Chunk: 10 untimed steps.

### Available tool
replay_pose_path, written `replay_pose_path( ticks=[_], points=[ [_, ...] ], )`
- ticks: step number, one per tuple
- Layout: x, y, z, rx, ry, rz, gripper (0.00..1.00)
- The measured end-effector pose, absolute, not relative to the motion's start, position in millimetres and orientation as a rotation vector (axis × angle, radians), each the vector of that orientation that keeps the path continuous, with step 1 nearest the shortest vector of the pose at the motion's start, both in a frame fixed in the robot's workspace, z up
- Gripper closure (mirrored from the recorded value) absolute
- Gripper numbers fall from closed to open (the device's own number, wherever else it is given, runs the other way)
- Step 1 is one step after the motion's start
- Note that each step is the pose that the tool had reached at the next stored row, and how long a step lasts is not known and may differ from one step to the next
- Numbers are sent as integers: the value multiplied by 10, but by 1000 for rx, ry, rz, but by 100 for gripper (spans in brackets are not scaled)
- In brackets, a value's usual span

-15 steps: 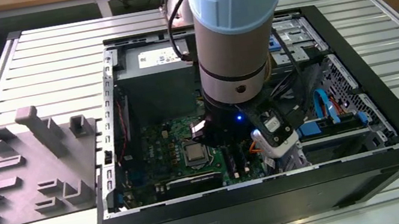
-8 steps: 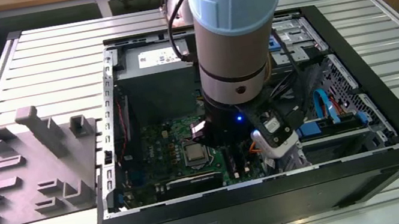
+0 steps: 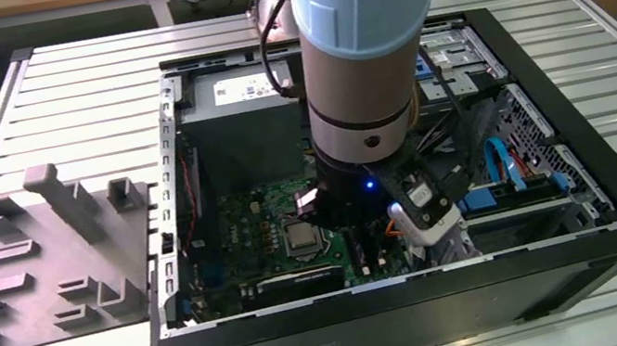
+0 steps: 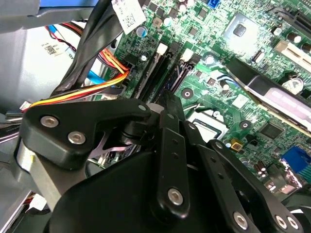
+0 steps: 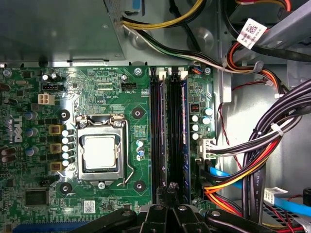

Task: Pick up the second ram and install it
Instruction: 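Press down the second ram until it locks into place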

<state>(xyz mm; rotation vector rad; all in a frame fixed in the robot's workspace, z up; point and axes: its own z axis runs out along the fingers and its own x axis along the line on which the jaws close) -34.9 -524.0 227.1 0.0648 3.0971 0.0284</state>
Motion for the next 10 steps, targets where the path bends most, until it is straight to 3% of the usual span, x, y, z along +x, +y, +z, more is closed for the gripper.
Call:
replay_pose_path(
  ticks=[10],
  points=[
    [-349,-5241,2246,65,3097,28,90]
  ],
)
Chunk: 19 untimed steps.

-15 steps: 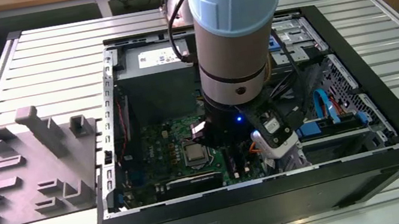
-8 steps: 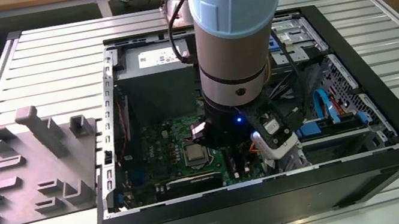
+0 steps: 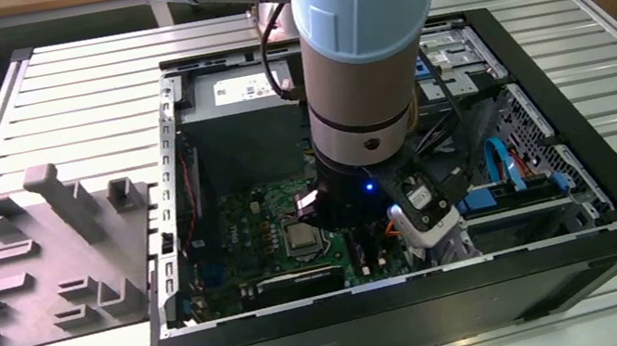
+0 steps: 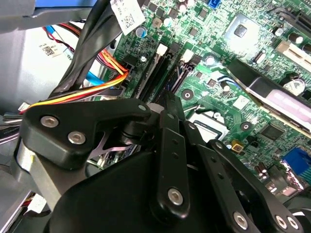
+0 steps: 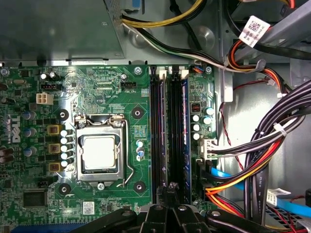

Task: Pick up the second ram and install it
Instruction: 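Press down the second ram until it locks into place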

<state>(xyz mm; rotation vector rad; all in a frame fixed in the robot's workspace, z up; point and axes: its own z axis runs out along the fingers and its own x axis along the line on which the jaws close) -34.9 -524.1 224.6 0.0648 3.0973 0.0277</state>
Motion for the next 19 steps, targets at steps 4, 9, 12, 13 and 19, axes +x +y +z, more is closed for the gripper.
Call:
replay_pose_path(
  ticks=[4,9,12,13,19],
  points=[
    [-349,-5240,2229,65,3097,29,90],
    [-349,-5240,2229,65,3097,28,90],
    [-349,-5241,2216,65,3097,28,90],
    [-349,-5241,2216,65,3097,28,90],
    [-349,-5241,2205,65,3097,27,90]
  ],
)
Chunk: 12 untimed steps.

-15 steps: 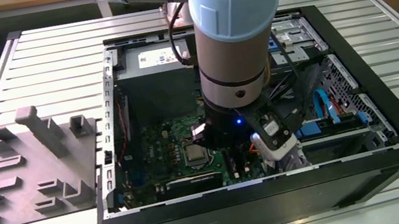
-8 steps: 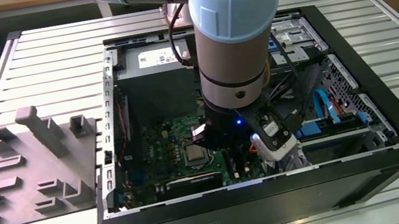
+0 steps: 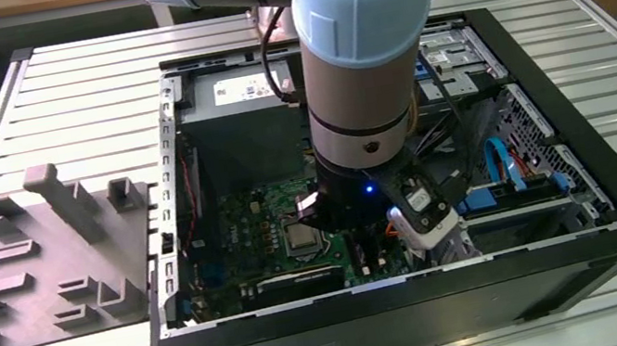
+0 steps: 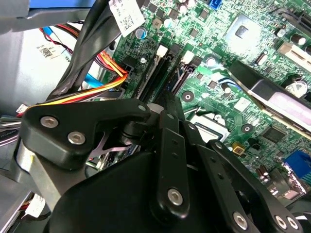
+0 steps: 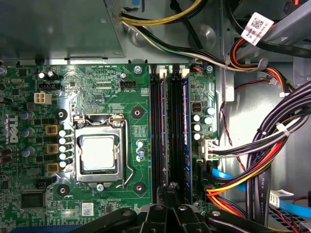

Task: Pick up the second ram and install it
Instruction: 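Press down the second ram until it locks into place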

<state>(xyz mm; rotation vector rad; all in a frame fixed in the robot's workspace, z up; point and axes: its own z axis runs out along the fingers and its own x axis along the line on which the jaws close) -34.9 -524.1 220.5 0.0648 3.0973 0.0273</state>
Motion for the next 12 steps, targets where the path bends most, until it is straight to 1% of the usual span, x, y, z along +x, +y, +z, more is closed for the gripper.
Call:
replay_pose_path(
  ticks=[12],
  points=[
    [-349,-5241,2197,65,3097,28,90]
  ],
)
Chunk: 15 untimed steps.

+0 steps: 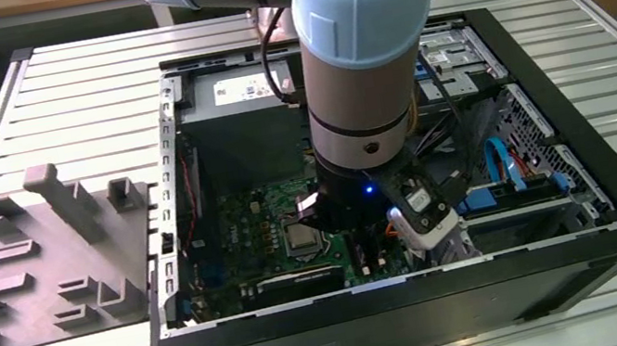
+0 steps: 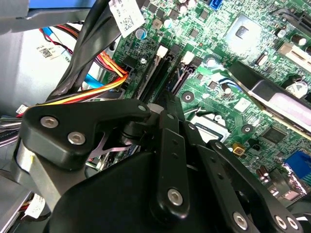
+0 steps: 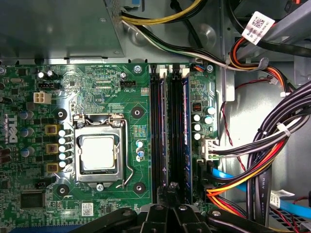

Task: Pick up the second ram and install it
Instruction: 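Press down the second ram until it locks into place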

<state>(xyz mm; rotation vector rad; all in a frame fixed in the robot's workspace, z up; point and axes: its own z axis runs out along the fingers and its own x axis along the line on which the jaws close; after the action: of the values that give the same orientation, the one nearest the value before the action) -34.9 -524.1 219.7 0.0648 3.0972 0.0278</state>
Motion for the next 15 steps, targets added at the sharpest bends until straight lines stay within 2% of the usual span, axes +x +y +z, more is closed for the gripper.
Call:
replay_pose_path(
  ticks=[15],
  points=[
    [-349,-5241,2180,65,3097,28,90]
  ],
)
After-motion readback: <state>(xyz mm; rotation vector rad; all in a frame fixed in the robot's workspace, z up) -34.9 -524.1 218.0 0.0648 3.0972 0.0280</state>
